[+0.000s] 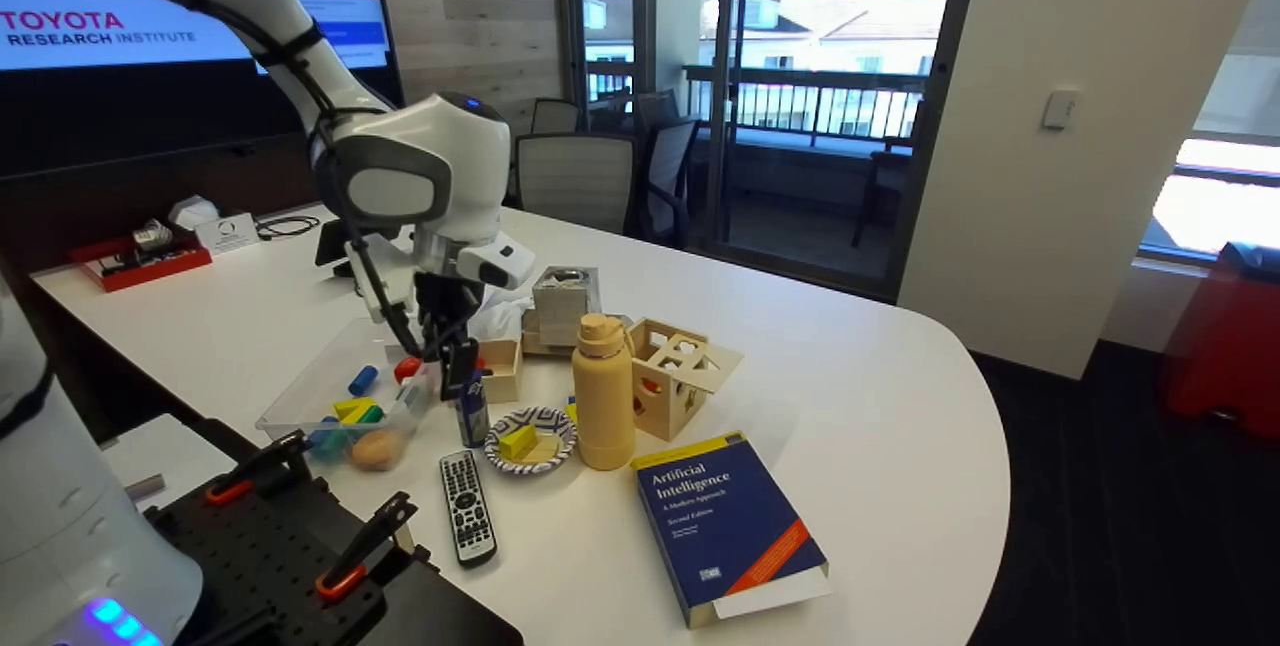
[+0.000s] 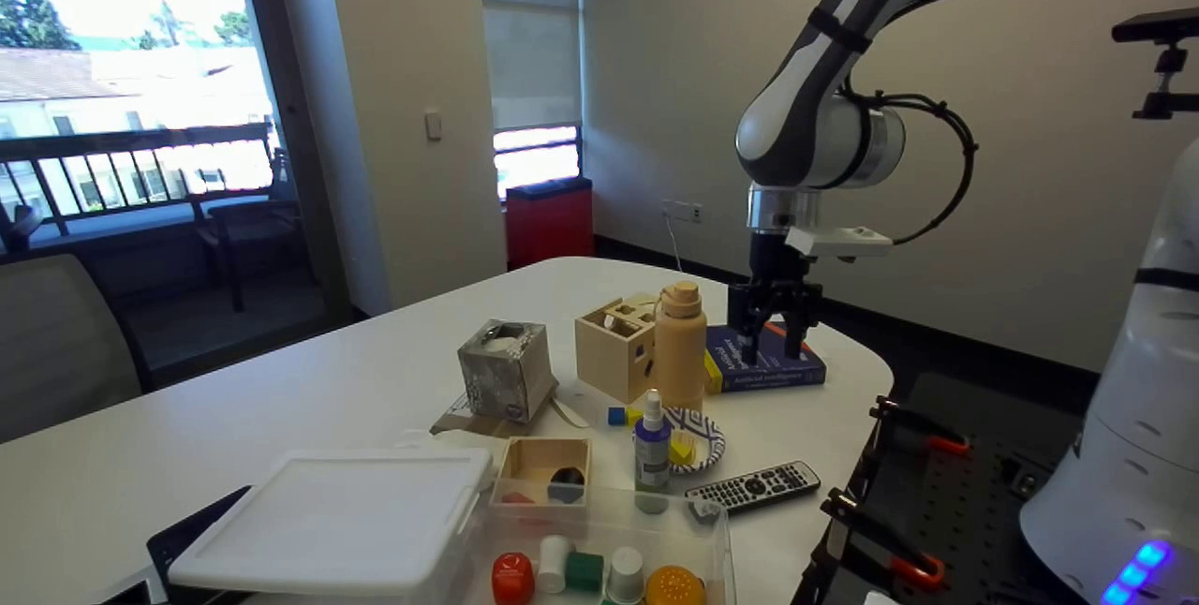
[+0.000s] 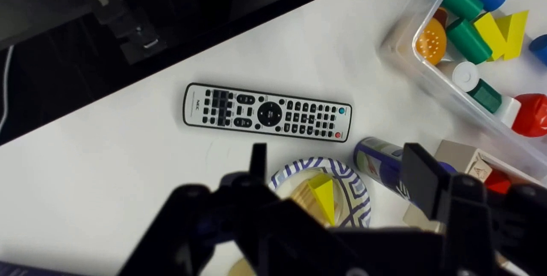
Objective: Press a button on the remote
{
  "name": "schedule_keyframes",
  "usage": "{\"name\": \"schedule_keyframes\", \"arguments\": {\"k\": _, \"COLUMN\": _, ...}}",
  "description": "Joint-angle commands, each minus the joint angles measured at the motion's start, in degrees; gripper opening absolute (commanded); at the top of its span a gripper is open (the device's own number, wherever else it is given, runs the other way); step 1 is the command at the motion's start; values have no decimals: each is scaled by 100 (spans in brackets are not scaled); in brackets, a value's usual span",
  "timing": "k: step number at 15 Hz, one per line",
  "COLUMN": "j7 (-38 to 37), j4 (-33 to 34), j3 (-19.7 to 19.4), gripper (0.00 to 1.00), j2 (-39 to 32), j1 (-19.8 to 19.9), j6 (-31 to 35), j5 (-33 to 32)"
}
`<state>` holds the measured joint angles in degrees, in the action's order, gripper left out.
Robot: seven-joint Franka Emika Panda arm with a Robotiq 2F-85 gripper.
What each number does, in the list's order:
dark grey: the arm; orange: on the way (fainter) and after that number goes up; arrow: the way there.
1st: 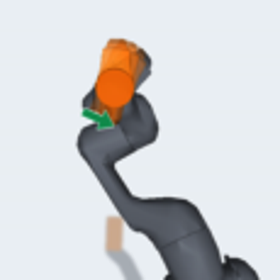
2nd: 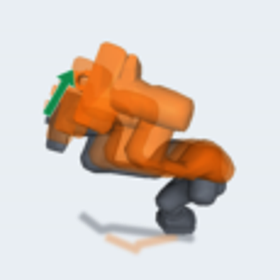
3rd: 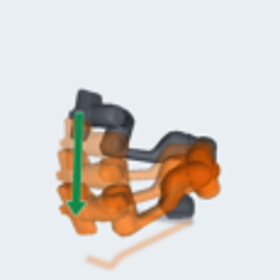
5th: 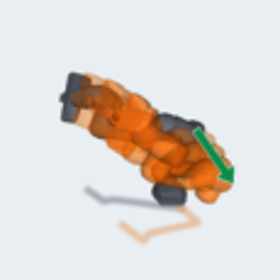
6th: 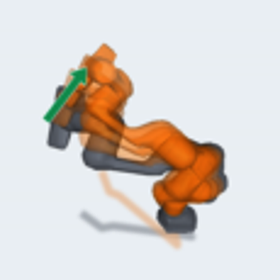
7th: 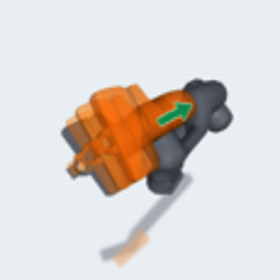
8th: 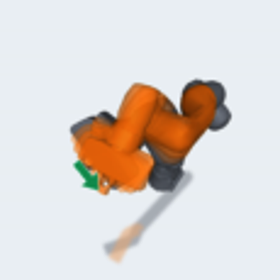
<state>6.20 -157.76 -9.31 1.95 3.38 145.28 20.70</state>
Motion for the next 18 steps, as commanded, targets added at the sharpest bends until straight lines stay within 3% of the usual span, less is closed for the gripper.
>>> {"name": "schedule_keyframes", "arguments": {"k": 1, "j7": 682, "j4": 112, "j3": 86, "gripper": 49, "j2": -580, "j1": 117, "j6": 165, "j5": 888}}
{"name": "schedule_keyframes", "arguments": {"k": 7, "j7": 1448, "j4": 417, "j3": 449, "gripper": 3, "j2": -1463, "j1": 395, "j6": 375, "j5": 1808}}
{"name": "schedule_keyframes", "arguments": {"k": 12, "j7": 1227, "j4": 772, "j3": 792, "gripper": 0, "j2": -2301, "j1": 530, "j6": 1062, "j5": 1686}}
{"name": "schedule_keyframes", "arguments": {"k": 13, "j7": 1276, "j4": 851, "j3": 686, "gripper": 0, "j2": -2485, "j1": 377, "j6": 1171, "j5": 1769}}
{"name": "schedule_keyframes", "arguments": {"k": 18, "j7": 1251, "j4": 1114, "j3": 711, "gripper": 0, "j2": -3061, "j1": 452, "j6": 1304, "j5": 1767}}
